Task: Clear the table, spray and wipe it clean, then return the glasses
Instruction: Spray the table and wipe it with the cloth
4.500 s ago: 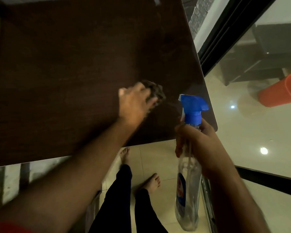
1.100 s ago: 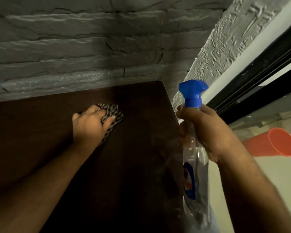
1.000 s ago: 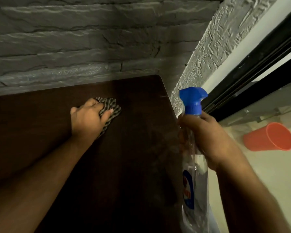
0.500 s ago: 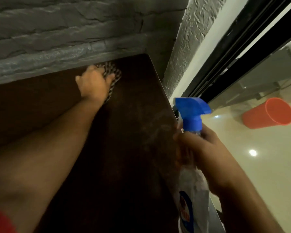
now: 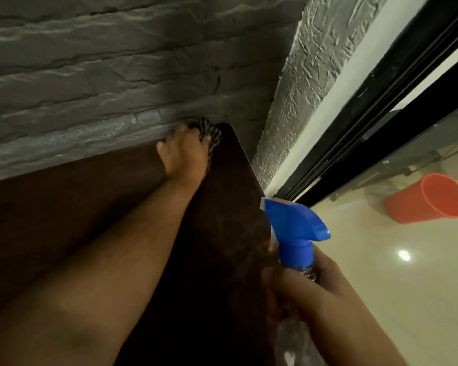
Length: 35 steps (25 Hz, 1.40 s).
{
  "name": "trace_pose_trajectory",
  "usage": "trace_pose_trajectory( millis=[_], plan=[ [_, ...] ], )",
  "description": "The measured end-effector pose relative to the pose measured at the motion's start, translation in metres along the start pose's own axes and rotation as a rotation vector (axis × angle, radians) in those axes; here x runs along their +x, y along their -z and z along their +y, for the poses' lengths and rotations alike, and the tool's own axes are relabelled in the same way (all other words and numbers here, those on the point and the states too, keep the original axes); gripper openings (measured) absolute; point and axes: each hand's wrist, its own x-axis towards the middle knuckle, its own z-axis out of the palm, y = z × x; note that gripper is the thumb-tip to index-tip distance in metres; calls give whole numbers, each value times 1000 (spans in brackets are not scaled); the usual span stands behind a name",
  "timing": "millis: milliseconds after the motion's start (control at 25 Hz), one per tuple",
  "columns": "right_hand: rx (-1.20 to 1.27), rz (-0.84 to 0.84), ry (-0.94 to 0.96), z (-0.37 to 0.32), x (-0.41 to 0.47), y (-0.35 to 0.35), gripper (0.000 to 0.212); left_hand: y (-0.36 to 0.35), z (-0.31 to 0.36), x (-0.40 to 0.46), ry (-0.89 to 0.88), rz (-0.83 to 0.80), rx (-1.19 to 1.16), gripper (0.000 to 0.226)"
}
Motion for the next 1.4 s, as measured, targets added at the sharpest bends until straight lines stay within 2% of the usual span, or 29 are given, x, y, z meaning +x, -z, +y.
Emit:
trace_pose_trajectory(
  millis=[80,240,320,440,560,680,760,800,880,920,960,1040,1080,1160,1200,1280,1320,1400],
  plan=[
    [-15,22,9,1,3,5,22,-10,28,11,54,-20,-1,31],
    [-18,31,13,0,3,2,27,-23,76,21,-142,-141,44,31],
    [-20,11,7,0,2,-4,27,-16,67,24,-238,-166,24,33],
    [13,-25,-27,4,2,-10,34,-6,13,-20,-372,-120,-4,34],
    [-1,-19,-41,5,2,-7,35,3,-18,-17,-256,-99,1,36],
    [7,-6,-30,6,1,-6,32,-2,31,20,-112,-110,-10,37],
    [18,5,-29,11,-1,-6,29,-4,53,1,-227,-169,-63,36],
    [24,7,-33,13,-4,-7,28,-4,48,-30,-360,-204,-71,34],
    [12,10,-34,14,-12,-8,26,8,11,-98,-554,-259,-131,33],
    [4,14,-29,15,-15,-7,26,14,-12,-110,-580,-242,-174,33],
    [0,19,-29,17,-18,-5,26,19,-28,-103,-568,-210,-148,34],
    [3,13,-33,19,-25,-2,26,20,-32,-56,-391,-154,32,38],
    [0,12,-29,21,-27,-1,26,12,-24,-24,-294,-106,34,40],
    [-6,19,-23,26,-31,1,27,8,10,11,-162,-131,41,41],
    [2,22,-22,29,-32,1,28,6,30,3,-188,-168,38,40],
    [1,24,-23,31,-35,0,28,8,42,-59,-397,-241,19,40],
    [-4,23,-28,32,-38,0,28,15,30,-96,-515,-286,-27,41],
    [-10,17,-41,32,-39,-1,26,30,-8,-137,-625,-329,-118,40]
  ],
)
